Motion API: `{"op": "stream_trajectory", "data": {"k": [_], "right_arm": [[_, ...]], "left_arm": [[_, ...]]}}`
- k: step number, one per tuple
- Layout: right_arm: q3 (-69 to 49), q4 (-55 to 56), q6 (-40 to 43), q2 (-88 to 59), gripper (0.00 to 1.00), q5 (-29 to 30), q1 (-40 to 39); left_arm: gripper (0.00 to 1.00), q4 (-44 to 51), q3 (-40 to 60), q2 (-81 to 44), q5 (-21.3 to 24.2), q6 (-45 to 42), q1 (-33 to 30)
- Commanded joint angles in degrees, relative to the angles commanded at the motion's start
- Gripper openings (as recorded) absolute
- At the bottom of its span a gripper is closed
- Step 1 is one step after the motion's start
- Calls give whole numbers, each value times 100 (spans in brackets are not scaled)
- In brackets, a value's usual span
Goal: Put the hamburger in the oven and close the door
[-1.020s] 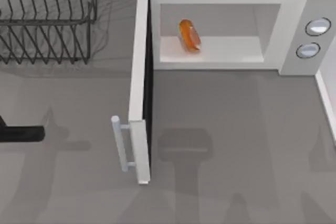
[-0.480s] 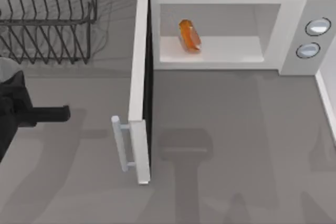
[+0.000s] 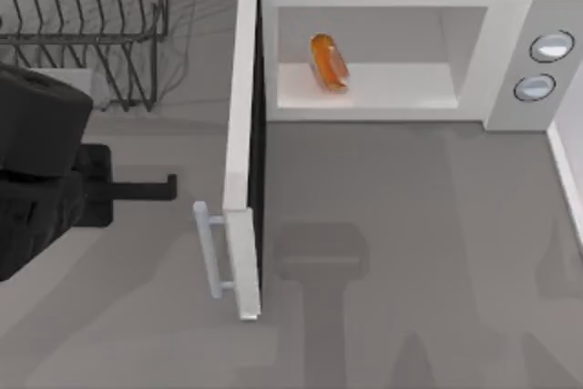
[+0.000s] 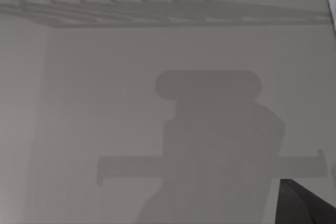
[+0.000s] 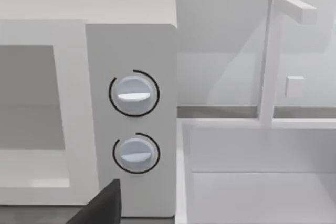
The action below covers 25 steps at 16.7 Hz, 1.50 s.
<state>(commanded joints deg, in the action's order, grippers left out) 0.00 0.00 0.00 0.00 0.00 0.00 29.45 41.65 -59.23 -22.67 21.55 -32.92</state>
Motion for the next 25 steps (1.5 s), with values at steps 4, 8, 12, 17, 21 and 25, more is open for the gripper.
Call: {"op": "stream_trajectory", "data": {"k": [4,8,12,17,21,25], "right_arm": [[0,0,0,0,100,0,0],[0,0,0,0,100,0,0],[0,0,0,0,100,0,0],[0,0,0,0,100,0,0],[0,0,0,0,100,0,0],[0,0,0,0,100,0,0]], "left_arm": [[0,306,321,-292,32,255,-79],[0,279,291,-280,33,245,-53],[0,-325,-221,-537,36,239,-52],[0,-1921,-1116,-898,53,225,-53],[0,-2483,-1593,-1151,54,217,-51],[0,-2448,-1470,-1054,79,221,-166]]}}
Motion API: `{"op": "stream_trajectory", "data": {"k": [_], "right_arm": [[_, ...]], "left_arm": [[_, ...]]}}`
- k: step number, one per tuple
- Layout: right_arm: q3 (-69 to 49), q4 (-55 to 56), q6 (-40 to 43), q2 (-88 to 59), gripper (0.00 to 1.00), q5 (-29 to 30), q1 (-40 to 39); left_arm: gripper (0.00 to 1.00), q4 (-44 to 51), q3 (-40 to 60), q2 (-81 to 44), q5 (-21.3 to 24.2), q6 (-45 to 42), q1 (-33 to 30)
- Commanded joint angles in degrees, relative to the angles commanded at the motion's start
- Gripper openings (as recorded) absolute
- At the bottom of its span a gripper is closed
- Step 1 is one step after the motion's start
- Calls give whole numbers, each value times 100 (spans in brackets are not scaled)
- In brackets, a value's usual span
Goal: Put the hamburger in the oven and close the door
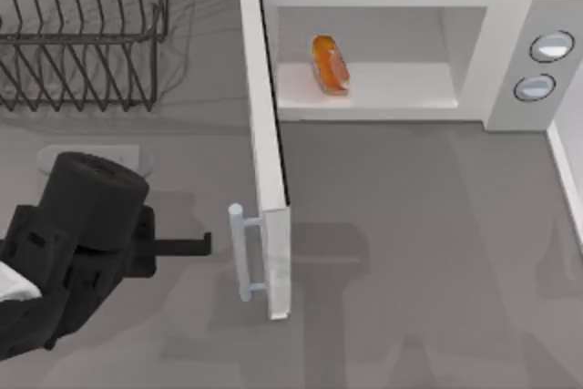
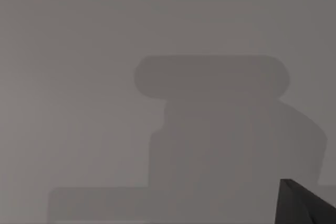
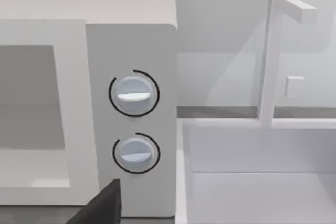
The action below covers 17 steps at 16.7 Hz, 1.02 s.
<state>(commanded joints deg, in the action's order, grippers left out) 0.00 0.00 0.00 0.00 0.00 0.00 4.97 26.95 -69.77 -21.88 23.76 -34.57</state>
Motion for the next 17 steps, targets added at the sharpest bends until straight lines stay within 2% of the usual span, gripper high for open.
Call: {"op": "stream_trajectory", "data": {"k": [3,11,17], "right_arm": [[0,0,0,0,100,0,0],[0,0,0,0,100,0,0],[0,0,0,0,100,0,0]], "left_arm": [[0,57,190,-229,-141,198,-221],[0,436,1445,-1721,-1069,1507,-1730],[0,466,1533,-1804,-1127,1606,-1821]]}}
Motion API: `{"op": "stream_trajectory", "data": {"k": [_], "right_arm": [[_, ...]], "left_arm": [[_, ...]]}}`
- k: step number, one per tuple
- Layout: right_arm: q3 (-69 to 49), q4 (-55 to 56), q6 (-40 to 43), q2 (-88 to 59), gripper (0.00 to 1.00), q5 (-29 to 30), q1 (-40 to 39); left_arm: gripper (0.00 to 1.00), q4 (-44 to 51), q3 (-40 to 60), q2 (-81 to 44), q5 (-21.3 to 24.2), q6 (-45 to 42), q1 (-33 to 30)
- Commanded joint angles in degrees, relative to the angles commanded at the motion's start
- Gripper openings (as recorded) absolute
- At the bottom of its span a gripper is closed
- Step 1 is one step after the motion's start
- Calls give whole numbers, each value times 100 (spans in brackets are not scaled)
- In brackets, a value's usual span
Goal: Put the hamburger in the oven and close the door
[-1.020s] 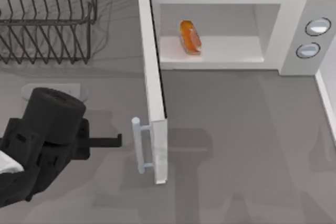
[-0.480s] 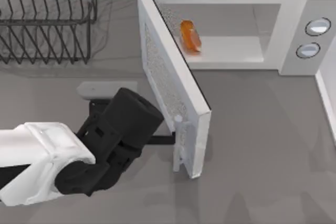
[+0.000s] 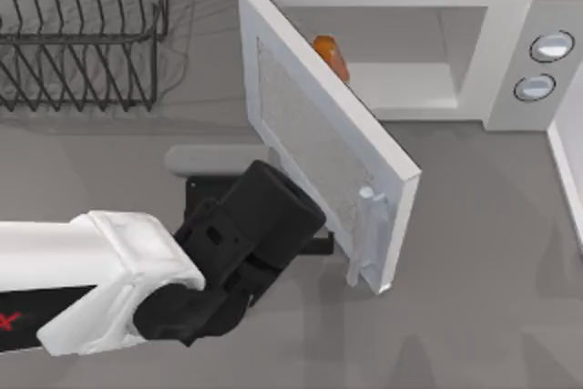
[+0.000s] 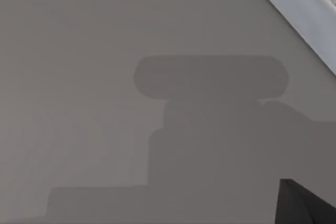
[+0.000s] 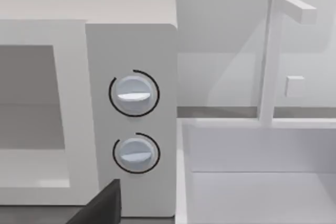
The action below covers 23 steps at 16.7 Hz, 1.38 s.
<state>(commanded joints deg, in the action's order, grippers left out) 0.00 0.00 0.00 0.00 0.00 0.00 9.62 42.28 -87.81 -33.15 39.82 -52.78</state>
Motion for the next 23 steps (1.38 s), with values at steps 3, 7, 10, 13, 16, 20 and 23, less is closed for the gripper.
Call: {"op": "stream_trajectory", "data": {"k": [3,7,10,13,16,20,23], "right_arm": [[0,0,0,0,100,0,0],[0,0,0,0,100,0,0],[0,0,0,0,100,0,0],[0,0,0,0,100,0,0],[0,0,0,0,100,0,0],[0,0,0,0,100,0,0],[0,0,0,0,100,0,0]], "left_arm": [[0,258,407,-399,-160,296,-295],[0,614,1547,-1267,-340,687,-675],[0,914,2078,-1726,-490,1006,-973],[0,964,2138,-1785,-522,1062,-1027],[0,955,2143,-1775,-507,1062,-1008],[0,1320,2810,-2302,-602,1273,-1199],[0,1775,3835,-2910,-685,1511,-1403]]}}
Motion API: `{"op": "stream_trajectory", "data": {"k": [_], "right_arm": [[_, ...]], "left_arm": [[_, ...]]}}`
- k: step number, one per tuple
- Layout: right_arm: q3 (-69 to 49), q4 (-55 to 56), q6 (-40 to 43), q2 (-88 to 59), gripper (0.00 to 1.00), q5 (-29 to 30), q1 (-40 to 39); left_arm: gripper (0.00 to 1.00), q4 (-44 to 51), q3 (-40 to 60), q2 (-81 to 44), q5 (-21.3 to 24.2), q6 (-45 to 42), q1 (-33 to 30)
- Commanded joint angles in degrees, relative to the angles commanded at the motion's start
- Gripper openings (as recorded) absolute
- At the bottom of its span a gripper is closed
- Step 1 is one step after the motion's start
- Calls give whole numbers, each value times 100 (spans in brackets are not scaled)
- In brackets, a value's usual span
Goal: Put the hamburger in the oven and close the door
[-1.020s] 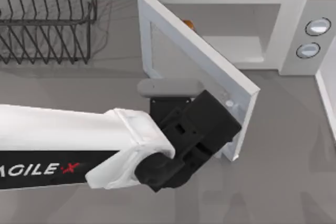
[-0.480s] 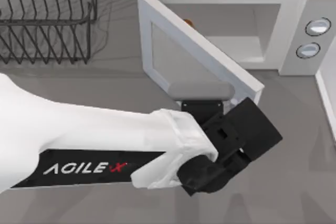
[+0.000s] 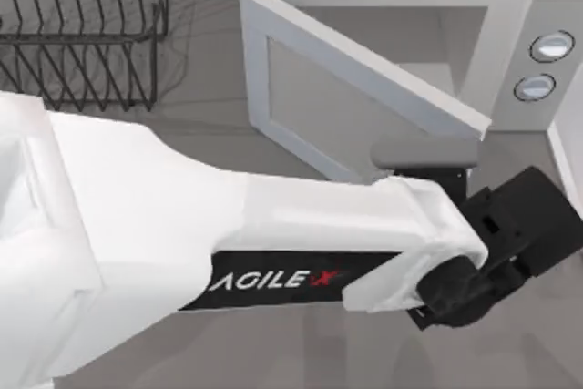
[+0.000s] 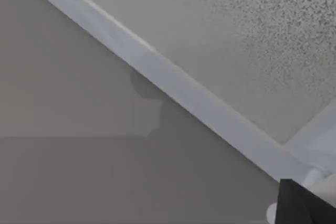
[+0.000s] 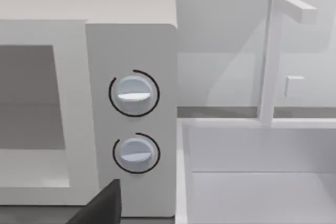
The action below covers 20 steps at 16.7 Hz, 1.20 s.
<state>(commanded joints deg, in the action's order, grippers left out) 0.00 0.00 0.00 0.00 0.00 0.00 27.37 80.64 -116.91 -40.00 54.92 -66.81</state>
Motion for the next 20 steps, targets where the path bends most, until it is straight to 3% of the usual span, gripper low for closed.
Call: {"op": "stream_trajectory", "data": {"k": [4,10,20], "right_arm": [[0,0,0,0,100,0,0],[0,0,0,0,100,0,0],[0,0,0,0,100,0,0]], "left_arm": [[0,509,1000,-637,-75,241,-212],[0,572,1144,-728,-69,259,-197],[0,152,2448,-1698,456,-953,868]]}}
